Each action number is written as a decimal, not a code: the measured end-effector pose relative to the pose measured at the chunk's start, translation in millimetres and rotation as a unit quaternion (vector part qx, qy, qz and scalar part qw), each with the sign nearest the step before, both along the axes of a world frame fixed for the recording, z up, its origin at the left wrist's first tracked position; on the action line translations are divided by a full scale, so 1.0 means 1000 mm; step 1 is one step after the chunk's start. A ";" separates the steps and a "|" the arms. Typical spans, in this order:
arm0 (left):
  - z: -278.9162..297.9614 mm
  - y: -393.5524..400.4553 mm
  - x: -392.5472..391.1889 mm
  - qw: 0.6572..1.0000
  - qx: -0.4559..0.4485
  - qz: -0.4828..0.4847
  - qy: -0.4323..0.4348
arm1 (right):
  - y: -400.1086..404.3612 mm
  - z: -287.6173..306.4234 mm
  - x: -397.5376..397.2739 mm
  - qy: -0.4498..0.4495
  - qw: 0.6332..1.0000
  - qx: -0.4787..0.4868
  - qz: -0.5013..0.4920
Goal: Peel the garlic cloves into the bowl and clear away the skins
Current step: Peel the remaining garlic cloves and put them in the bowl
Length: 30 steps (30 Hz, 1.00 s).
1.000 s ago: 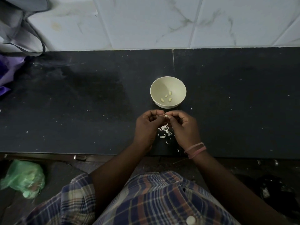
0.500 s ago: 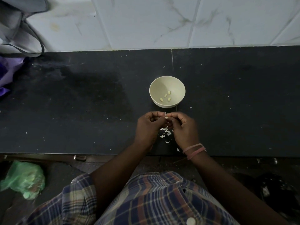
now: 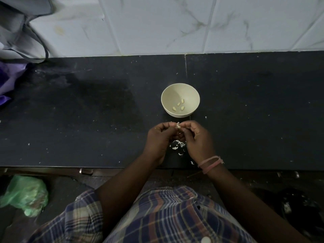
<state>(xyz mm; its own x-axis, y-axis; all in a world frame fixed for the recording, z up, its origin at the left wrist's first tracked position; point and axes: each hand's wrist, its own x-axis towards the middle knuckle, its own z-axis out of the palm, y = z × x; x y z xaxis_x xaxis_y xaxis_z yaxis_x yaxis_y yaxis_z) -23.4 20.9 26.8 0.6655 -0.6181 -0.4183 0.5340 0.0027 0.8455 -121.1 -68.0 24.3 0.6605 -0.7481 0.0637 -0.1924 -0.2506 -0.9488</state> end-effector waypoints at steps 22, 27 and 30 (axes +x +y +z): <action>-0.009 0.005 0.006 0.990 0.120 0.025 -0.073 | 0.000 0.000 0.003 -0.119 0.896 0.425 -0.050; -0.007 0.008 0.003 0.986 0.132 0.002 -0.102 | 0.000 0.002 0.003 -0.121 0.898 0.421 -0.050; -0.003 0.006 0.000 0.988 0.099 -0.003 -0.115 | 0.001 0.004 0.003 -0.120 0.902 0.413 -0.043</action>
